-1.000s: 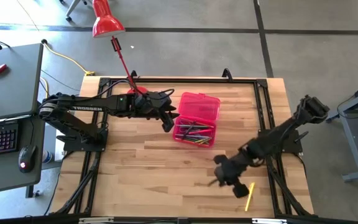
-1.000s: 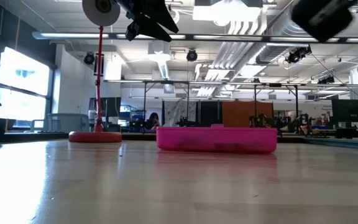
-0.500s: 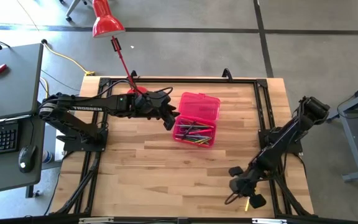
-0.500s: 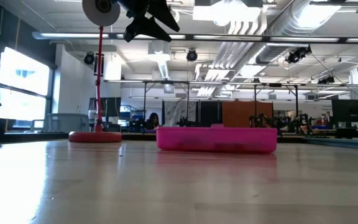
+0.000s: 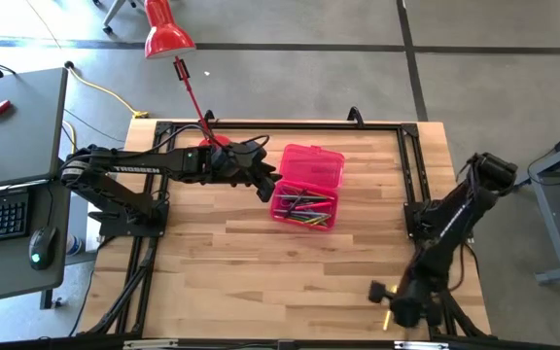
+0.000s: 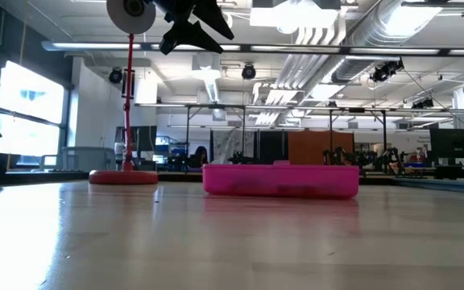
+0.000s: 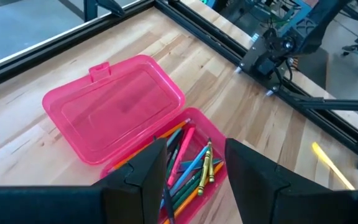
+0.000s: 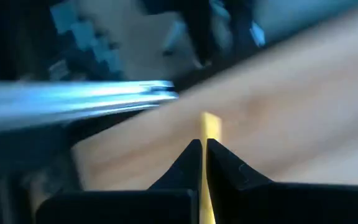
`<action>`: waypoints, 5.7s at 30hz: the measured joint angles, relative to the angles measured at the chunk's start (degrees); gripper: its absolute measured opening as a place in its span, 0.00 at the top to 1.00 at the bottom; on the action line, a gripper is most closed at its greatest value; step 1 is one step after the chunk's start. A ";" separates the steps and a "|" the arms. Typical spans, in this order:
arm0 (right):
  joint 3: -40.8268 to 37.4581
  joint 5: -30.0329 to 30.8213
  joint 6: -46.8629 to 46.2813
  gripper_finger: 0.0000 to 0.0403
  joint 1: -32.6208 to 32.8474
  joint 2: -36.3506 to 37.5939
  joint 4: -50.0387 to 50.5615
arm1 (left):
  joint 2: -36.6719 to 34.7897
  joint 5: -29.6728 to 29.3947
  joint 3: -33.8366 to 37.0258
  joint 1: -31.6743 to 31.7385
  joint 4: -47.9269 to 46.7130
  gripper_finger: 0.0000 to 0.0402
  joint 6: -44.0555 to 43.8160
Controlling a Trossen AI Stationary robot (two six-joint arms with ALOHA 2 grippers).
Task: Pick & place school supplies into a supply box
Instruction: Put the yellow pen into the red supply box, then close the red supply box
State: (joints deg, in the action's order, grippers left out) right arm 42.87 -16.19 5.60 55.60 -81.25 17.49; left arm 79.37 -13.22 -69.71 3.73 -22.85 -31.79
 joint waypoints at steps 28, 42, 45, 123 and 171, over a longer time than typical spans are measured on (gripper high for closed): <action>0.00 23.64 -23.65 1.00 2.42 0.00 -2.40 | 0.00 0.27 0.00 0.00 -0.02 0.51 0.44; 0.02 20.13 -39.38 1.00 2.60 0.00 -7.13 | 0.00 0.33 0.00 0.00 -0.04 0.51 0.41; 0.04 19.02 -40.12 0.97 2.61 0.00 -7.53 | 0.00 0.33 0.00 0.00 -0.02 0.51 0.39; -15.85 46.37 8.47 0.98 -20.78 -11.32 -69.22 | 0.02 0.64 0.02 0.02 0.98 0.51 0.35; 3.69 44.99 0.60 0.73 -62.63 1.56 -19.64 | -0.68 -6.36 -0.01 2.05 -8.03 0.51 12.50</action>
State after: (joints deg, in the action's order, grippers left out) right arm 46.57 28.81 6.20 -7.03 -79.70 -2.15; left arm 78.70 -19.57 -69.72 5.78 -30.88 -19.29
